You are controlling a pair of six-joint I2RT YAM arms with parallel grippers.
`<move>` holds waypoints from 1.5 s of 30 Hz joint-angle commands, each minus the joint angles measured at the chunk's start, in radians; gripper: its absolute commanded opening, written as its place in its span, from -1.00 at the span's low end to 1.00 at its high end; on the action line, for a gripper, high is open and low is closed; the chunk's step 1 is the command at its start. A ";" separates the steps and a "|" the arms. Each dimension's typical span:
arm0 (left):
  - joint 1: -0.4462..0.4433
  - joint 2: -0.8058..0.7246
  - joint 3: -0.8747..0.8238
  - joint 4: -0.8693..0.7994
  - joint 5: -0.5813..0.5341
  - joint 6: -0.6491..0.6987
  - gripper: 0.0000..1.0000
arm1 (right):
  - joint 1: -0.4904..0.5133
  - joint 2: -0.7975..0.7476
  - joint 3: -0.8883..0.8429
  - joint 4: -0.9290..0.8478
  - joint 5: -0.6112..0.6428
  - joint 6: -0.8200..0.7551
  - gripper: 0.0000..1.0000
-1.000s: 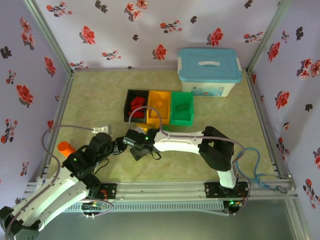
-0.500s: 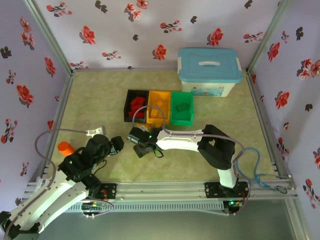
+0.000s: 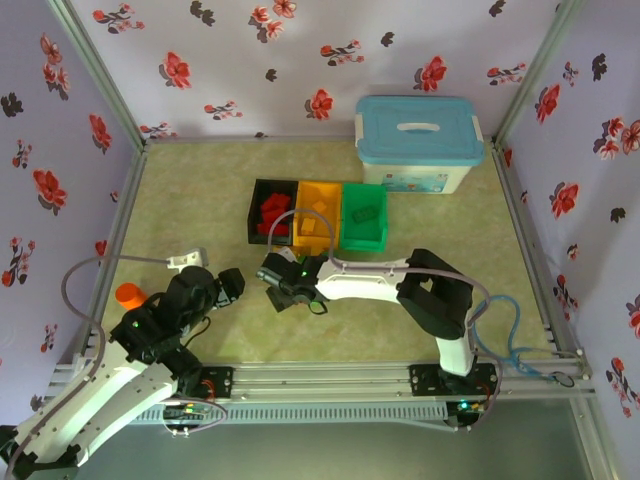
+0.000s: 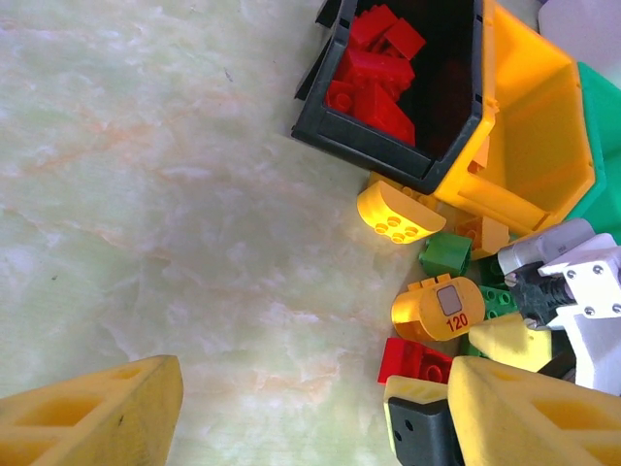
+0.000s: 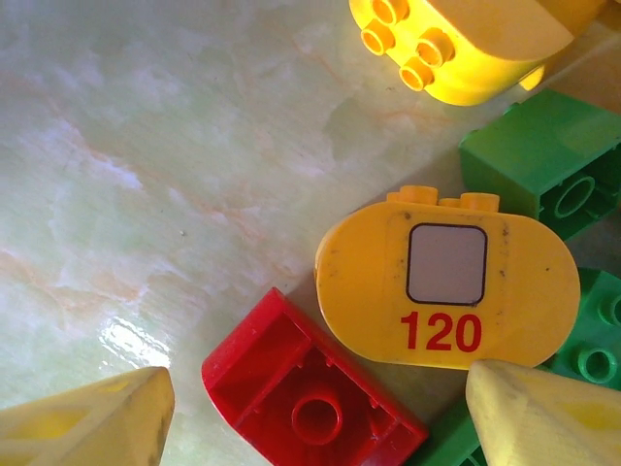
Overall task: Sort the legos into containers by color
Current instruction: Pick up the lego from the bottom-center of the table.
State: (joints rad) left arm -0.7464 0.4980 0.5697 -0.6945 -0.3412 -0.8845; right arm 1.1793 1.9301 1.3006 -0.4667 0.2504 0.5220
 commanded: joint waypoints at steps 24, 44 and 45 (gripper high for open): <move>-0.003 0.057 -0.060 0.159 -0.024 0.046 0.46 | 0.051 -0.001 -0.126 0.114 0.078 0.057 0.53; -0.001 0.071 -0.055 0.174 -0.059 0.111 0.46 | 0.051 -0.066 -0.100 0.049 0.044 0.035 -0.21; -0.001 0.072 -0.052 0.176 -0.060 0.114 0.46 | 0.051 -0.085 -0.096 0.044 0.046 0.025 -0.25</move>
State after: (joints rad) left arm -0.7460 0.5701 0.5076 -0.5369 -0.3676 -0.8024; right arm 1.2304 1.9114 1.1816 -0.3649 0.2840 0.5682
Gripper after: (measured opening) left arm 0.731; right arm 0.383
